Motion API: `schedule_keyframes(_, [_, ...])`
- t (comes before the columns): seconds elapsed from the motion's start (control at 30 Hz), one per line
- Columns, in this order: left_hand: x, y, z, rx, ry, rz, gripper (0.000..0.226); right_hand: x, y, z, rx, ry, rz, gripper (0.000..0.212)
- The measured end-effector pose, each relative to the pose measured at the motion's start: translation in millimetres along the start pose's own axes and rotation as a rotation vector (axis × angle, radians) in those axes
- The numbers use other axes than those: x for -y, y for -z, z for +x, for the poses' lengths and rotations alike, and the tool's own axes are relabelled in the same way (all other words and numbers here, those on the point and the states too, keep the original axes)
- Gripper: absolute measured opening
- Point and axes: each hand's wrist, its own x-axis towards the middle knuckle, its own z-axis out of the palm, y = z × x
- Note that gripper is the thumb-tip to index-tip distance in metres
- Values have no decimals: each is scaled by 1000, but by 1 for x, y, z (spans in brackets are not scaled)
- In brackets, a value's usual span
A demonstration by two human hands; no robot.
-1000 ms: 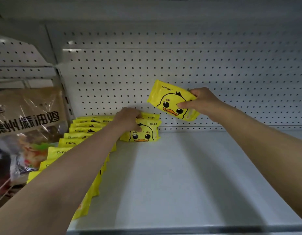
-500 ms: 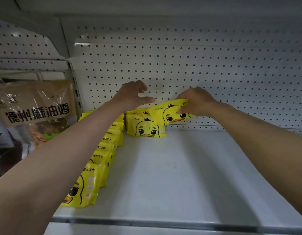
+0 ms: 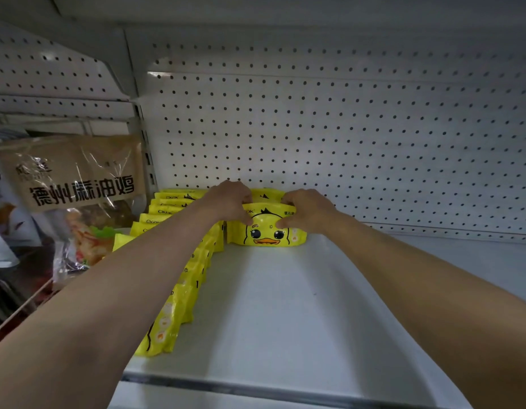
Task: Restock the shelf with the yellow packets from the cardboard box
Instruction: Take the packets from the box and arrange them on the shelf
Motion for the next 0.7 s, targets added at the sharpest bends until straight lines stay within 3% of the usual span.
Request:
schedule_keyframes(0.33, [-6, -9, -5, -98, 104, 94, 56, 10, -1, -1, -66, 27, -264, 65])
schedule_keyframes(0.7, [-34, 8, -54, -263, 199, 122, 60, 32, 11, -29, -170, 76, -382, 60])
